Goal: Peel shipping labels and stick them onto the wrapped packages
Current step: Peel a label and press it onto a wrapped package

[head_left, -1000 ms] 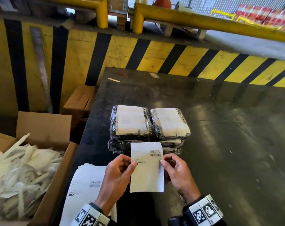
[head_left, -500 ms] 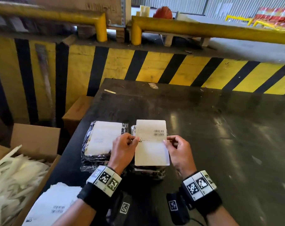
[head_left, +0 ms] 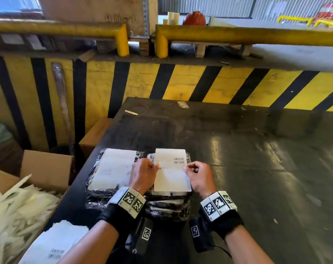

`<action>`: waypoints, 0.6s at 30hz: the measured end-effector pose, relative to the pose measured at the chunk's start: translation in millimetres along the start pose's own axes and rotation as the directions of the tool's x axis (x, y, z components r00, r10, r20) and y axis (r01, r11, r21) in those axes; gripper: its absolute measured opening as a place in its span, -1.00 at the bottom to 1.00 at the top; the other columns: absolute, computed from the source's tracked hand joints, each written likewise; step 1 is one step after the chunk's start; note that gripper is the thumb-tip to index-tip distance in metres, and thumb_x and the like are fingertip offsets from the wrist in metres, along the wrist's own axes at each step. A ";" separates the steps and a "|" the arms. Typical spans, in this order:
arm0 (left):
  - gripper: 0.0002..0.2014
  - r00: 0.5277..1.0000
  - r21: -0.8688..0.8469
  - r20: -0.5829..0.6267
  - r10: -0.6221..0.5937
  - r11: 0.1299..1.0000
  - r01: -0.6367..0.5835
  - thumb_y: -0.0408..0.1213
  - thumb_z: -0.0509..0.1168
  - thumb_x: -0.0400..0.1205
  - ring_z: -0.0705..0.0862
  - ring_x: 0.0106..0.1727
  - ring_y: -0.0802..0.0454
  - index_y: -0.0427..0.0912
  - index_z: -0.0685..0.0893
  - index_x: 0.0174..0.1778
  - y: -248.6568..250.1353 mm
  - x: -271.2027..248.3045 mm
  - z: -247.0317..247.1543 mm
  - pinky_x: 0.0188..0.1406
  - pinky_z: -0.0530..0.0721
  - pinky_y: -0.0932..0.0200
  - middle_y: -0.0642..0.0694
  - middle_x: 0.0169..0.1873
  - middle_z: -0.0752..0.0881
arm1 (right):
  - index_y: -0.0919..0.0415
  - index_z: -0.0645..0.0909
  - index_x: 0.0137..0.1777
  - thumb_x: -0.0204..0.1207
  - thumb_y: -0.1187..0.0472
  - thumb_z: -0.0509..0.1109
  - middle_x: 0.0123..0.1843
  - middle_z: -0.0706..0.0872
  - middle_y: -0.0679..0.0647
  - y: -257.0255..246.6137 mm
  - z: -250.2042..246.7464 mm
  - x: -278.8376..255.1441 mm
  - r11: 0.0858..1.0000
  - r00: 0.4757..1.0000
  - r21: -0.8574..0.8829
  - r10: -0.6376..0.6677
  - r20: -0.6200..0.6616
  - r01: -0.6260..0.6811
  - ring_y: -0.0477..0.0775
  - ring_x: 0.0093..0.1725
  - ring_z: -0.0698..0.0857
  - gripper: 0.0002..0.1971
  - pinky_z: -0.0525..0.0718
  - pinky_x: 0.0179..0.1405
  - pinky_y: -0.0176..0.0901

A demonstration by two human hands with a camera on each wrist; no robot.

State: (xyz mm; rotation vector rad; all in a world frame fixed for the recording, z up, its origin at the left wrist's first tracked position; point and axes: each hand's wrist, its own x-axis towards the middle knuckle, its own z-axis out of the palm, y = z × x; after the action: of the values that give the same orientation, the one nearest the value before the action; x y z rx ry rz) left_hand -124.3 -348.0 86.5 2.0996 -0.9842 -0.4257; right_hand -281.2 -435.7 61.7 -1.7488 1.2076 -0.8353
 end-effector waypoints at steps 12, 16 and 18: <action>-0.65 0.996 0.008 0.018 -0.088 0.996 0.088 -0.26 0.35 0.61 0.56 -0.49 0.14 -0.43 0.70 -0.44 0.9 -1.5 0.6 -0.64 0.39 0.47 -0.10 -0.42 0.66 | 0.12 0.48 0.17 0.47 0.25 0.46 -0.21 0.71 0.14 -0.3 2.2 -3.3 0.999 1.000 -0.035 0.001 0.023 -0.001 0.06 -0.24 0.70 -0.69 0.69 -0.29 -0.13; -0.64 0.994 0.042 0.039 -0.099 0.994 0.097 -0.31 0.34 0.58 0.60 -0.53 0.06 -0.39 0.64 -0.54 0.5 1.8 1.1 -0.51 0.64 0.25 -0.20 -0.44 0.72 | 0.10 0.47 0.16 0.46 0.23 0.46 -0.25 0.72 0.11 -1.3 4.2 -4.6 0.996 1.000 -0.093 -0.001 0.008 0.001 0.11 -0.20 0.71 -0.68 0.75 -0.20 0.03; -0.71 0.993 0.060 0.064 -0.102 0.993 0.098 -0.33 0.34 0.56 0.68 -0.44 -0.01 -0.35 0.64 -0.48 0.3 5.6 1.8 -0.49 0.69 0.21 -0.29 -0.19 0.80 | 0.05 0.45 0.12 0.45 0.21 0.46 -0.27 0.72 0.09 -2.1 4.4 -4.7 0.991 1.000 -0.135 -0.007 0.012 0.009 0.14 -0.18 0.71 -0.69 0.75 -0.18 0.10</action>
State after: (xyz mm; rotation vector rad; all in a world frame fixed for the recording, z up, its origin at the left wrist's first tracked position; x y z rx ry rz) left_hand -121.8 -353.3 85.7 2.2053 -0.9418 -0.5266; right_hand -278.0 -429.7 61.4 -1.8650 1.2761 -0.7627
